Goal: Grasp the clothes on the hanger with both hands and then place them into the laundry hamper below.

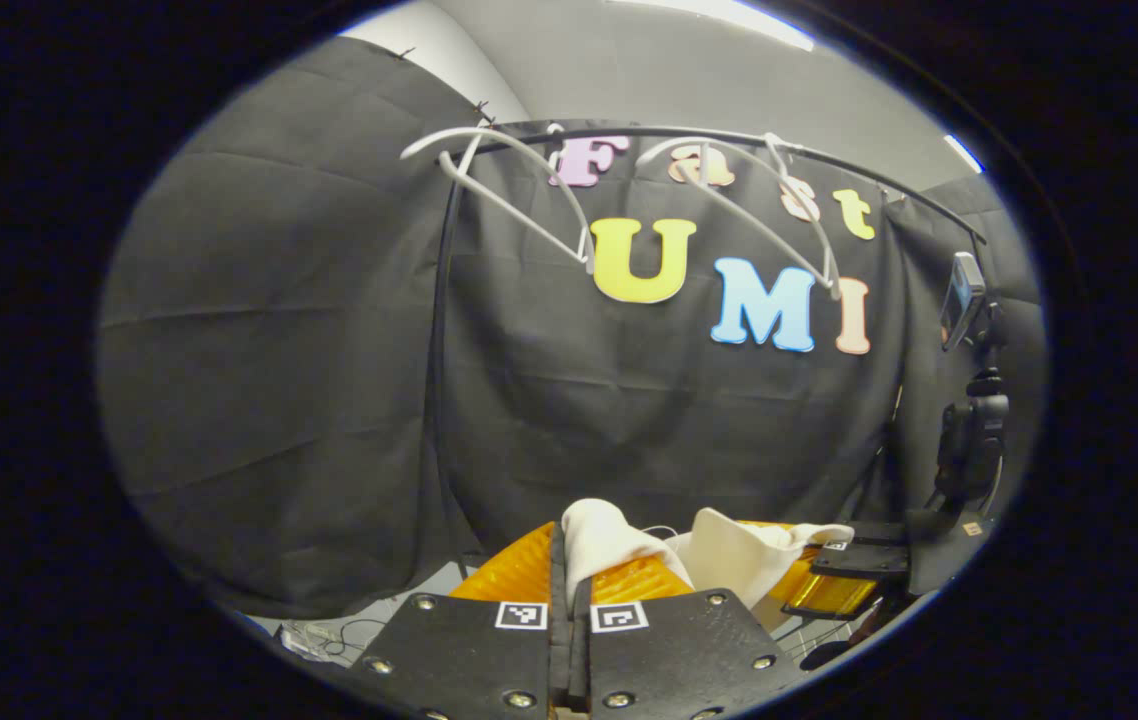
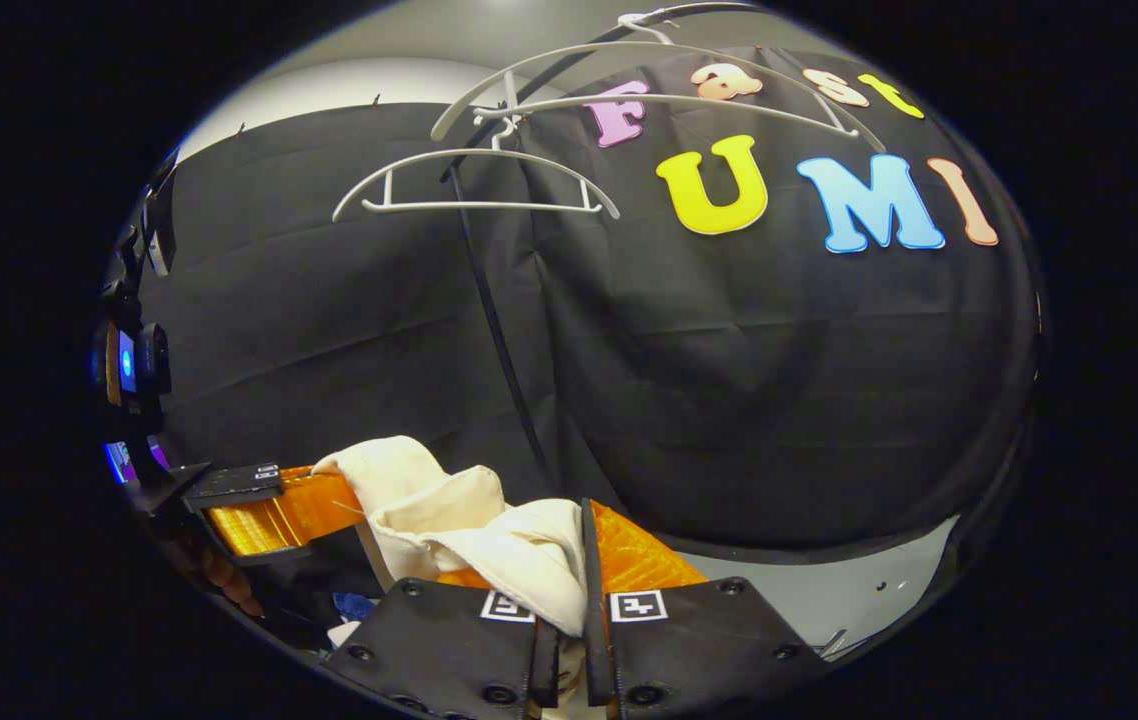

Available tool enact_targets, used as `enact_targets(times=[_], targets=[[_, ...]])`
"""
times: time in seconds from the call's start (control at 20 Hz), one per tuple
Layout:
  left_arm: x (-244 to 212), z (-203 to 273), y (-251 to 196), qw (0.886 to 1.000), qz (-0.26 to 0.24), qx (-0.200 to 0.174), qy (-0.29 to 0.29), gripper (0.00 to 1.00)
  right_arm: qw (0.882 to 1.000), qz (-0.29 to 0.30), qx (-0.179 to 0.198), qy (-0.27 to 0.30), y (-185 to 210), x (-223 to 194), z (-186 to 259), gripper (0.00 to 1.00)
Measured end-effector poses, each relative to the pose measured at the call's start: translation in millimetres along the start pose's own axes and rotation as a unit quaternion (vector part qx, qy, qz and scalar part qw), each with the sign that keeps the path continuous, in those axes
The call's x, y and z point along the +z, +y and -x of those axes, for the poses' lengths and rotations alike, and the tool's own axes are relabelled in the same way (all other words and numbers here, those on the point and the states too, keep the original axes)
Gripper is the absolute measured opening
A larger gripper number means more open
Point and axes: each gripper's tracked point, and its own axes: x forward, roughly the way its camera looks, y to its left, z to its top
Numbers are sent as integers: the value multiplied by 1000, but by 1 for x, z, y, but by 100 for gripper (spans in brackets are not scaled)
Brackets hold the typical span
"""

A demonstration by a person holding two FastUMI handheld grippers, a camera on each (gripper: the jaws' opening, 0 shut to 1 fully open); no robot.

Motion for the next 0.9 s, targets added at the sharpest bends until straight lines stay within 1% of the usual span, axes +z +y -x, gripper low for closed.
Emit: enact_targets(times=[0.15,0.3,0.45,0.65,0.75,0.9], targets=[[-50,-8,20,1000,-5,27,14,1,1000,8,-23,11,-23,-37,-15,16],[-94,-20,34,998,3,47,35,1,999,3,-45,23,-38,-76,-19,16],[-146,-16,57,996,6,69,59,1,997,-4,-65,48,-45,-125,-19,16],[-205,-18,79,991,12,95,92,1,993,-6,-89,82,-55,-188,-25,16],[-235,-22,86,988,12,103,110,1,990,-5,-98,98,-61,-213,-31,17],[-269,-23,95,985,7,107,136,1,986,0,-105,126,-68,-245,-38,17]])
